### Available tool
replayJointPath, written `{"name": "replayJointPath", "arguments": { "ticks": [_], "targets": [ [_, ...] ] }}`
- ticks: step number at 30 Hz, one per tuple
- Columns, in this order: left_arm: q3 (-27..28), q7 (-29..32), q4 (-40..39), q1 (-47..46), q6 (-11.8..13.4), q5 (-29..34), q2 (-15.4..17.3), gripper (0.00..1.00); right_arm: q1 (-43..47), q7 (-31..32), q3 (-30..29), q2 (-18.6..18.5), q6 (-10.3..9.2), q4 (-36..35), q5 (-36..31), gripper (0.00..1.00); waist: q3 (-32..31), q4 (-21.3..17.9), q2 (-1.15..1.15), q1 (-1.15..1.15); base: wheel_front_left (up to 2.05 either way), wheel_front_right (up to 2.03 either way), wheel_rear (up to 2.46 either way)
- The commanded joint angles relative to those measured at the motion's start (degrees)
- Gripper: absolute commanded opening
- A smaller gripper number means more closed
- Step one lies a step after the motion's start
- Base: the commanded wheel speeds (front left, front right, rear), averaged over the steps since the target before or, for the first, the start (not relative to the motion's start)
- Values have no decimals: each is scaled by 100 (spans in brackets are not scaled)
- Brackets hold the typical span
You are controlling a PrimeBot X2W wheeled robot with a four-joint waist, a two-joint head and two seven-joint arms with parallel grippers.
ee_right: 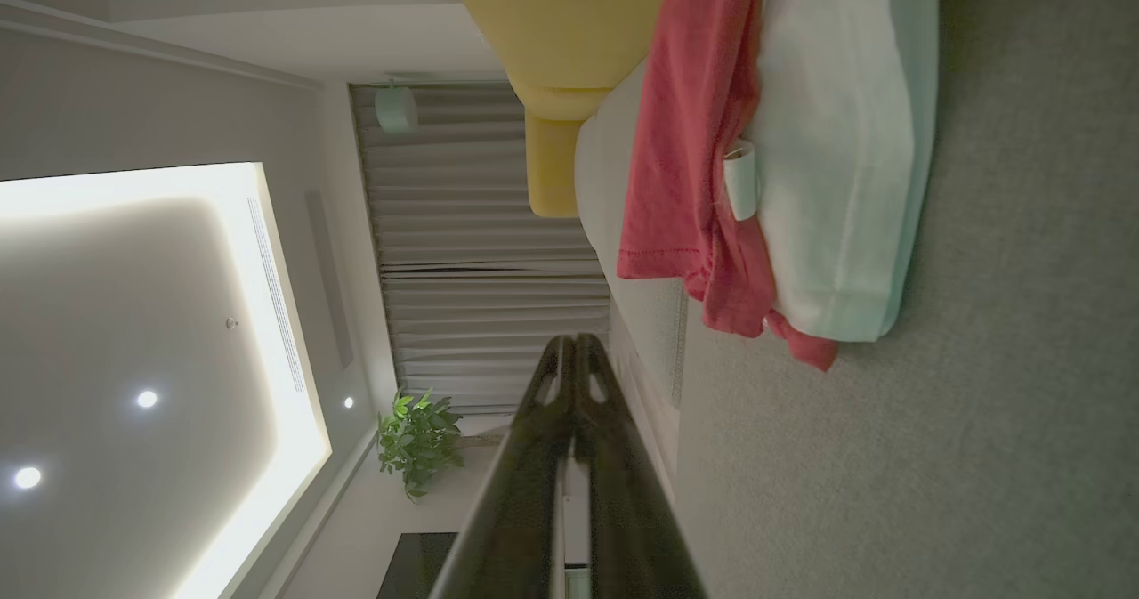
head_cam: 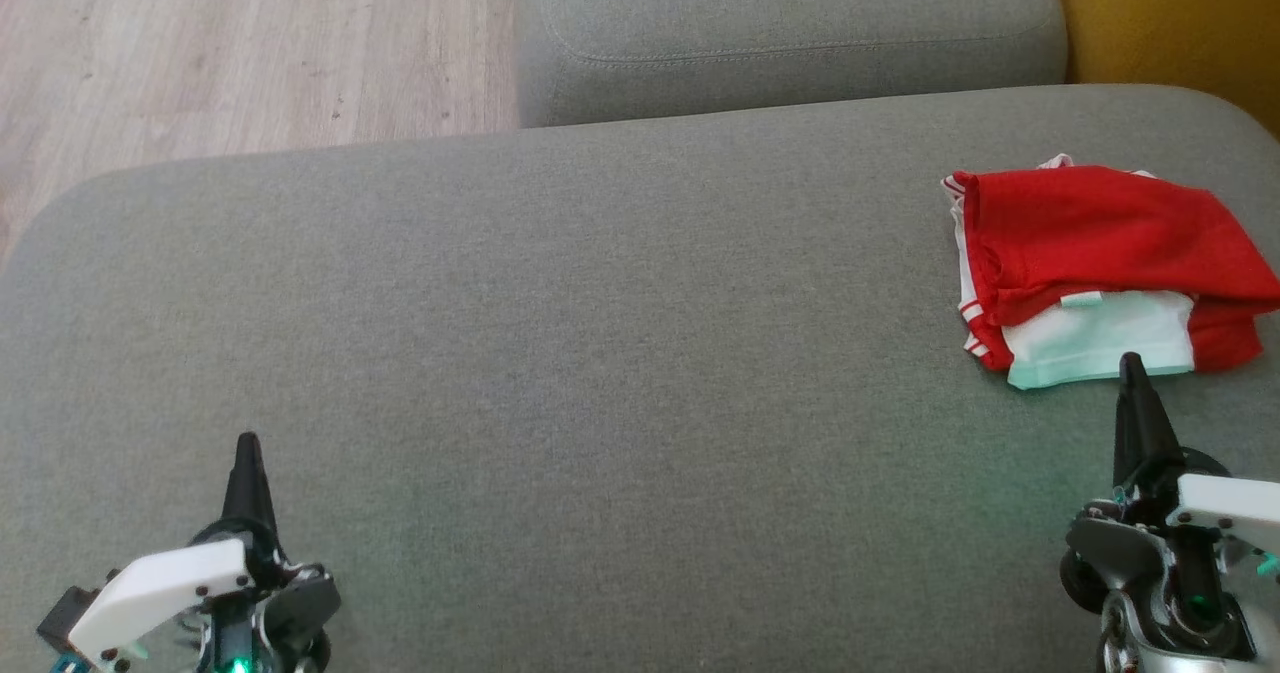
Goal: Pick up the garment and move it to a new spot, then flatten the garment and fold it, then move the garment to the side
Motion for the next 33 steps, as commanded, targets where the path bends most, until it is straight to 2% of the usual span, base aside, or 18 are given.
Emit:
{"name": "replayJointPath", "arguments": {
  "ticks": [1,33],
  "targets": [
    [200,18,-213,-188,-40,-32,62,0,-117,33,115,-22,-4,-222,41,0,0,0,0,0,0,0,0],
    [200,18,-214,-188,-40,-32,62,0,-116,33,116,-22,-4,-222,41,0,0,0,0,0,0,0,0]
  ]
}}
